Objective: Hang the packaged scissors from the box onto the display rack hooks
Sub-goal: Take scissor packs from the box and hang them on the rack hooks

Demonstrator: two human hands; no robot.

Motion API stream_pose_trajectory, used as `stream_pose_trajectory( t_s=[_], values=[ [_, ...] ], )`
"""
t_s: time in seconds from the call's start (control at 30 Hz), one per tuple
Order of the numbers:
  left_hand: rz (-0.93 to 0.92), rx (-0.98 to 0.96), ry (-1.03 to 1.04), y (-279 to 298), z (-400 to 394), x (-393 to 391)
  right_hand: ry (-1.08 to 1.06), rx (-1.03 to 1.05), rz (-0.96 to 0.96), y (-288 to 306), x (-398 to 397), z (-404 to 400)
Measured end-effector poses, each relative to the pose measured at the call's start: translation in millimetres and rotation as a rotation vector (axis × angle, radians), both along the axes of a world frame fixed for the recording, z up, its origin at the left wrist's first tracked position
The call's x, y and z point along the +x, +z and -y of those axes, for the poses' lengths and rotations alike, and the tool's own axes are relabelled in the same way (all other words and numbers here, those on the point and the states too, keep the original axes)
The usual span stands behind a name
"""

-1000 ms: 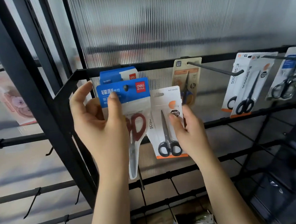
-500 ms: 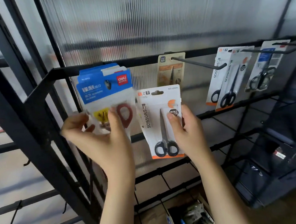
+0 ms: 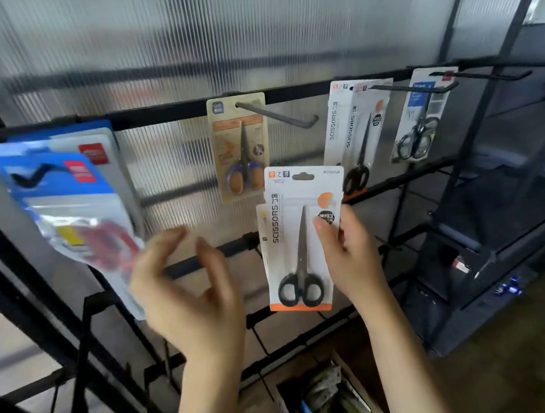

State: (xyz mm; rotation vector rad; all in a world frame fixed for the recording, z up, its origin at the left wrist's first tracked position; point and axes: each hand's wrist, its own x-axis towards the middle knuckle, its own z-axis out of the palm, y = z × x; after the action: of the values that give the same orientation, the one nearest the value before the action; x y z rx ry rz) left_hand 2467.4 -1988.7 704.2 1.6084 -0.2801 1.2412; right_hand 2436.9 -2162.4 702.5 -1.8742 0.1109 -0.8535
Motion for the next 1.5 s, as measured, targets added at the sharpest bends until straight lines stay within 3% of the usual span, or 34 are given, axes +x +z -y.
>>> stream_pose_trajectory(
  t_s=[0.2,0.47,0.73,1.07,1.5],
  values=[
    [-0.380,0.032,-0.259,1,94,-13,0.118,0.031,-0.017,4,-4,65],
    [-0.555,0.087,-0.440,5,190,-25,0.192,0.099,0.034,19,-16,164],
    [-0.520,0.131,-0.426,9,238,-32,0.309,0.051,0.022,27,-15,214],
    [-0.376,0.007,-0.325,30,250,-45,0.460,0.039,0.130,48,-10,223],
    [-0.356,-0.052,-0.339,39,263,-47,0.424,0.029,0.082,68,-2,238]
  ],
)
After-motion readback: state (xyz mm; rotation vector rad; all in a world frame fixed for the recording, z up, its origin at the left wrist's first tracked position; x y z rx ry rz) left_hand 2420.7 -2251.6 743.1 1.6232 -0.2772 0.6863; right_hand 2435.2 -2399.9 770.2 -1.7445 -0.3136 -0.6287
